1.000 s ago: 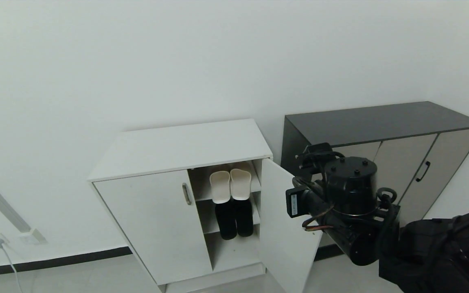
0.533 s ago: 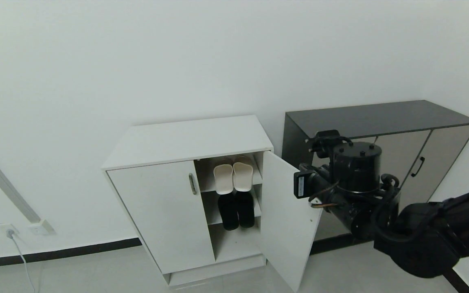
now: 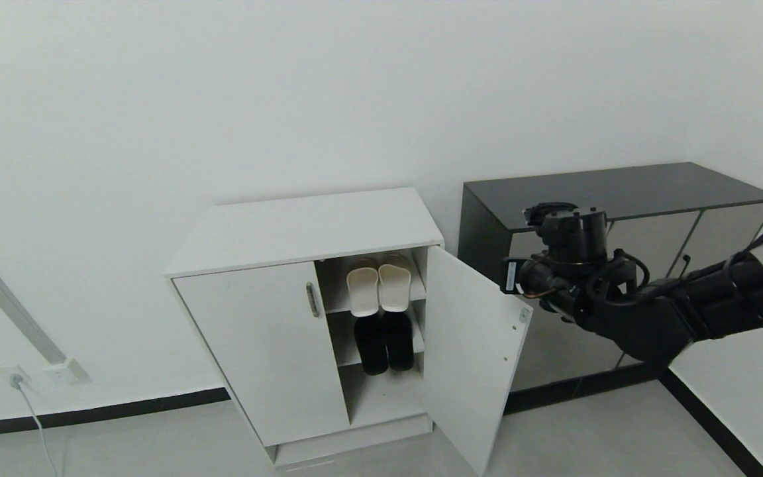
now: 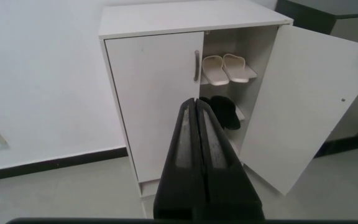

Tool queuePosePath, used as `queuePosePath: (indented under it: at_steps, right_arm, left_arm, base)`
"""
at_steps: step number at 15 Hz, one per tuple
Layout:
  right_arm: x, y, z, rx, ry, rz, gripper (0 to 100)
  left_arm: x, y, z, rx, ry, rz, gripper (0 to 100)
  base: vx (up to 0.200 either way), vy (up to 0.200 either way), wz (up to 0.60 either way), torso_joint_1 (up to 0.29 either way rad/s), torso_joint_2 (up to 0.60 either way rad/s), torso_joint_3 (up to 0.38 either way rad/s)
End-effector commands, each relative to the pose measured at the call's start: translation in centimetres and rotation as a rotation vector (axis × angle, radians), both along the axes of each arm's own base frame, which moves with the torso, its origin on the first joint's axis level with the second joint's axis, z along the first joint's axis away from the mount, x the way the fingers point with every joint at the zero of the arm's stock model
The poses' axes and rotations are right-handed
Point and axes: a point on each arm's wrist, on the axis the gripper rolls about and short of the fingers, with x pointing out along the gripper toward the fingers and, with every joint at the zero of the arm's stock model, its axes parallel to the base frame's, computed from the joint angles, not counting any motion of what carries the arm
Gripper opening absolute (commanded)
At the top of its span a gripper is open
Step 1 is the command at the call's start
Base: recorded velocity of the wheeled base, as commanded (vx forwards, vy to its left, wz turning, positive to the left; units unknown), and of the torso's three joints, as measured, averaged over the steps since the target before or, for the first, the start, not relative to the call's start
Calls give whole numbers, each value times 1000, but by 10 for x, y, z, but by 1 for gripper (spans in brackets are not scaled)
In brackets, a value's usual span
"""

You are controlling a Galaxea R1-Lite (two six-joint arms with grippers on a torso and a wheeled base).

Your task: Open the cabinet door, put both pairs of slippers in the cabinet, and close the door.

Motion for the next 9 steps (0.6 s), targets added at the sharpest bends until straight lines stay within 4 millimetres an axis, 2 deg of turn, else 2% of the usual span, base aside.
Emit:
queuePosePath:
  at_steps: [1, 4, 9]
  right_arm:
    - [23, -11, -21, -13, 38, -38, 0]
    - [41, -22, -41, -25, 75, -68, 0]
    - [47, -22, -58, -35, 111, -60, 0]
  left_arm:
    - [0, 0, 0, 0, 1, 1, 0]
    - [0, 0, 0, 0, 1, 1, 0]
    - [0, 0, 0, -1, 1, 1, 0]
  base:
    - [0, 0, 0, 0, 0, 0]
    - [0, 0, 0, 0, 0, 0]
    - [0, 0, 0, 0, 0, 0]
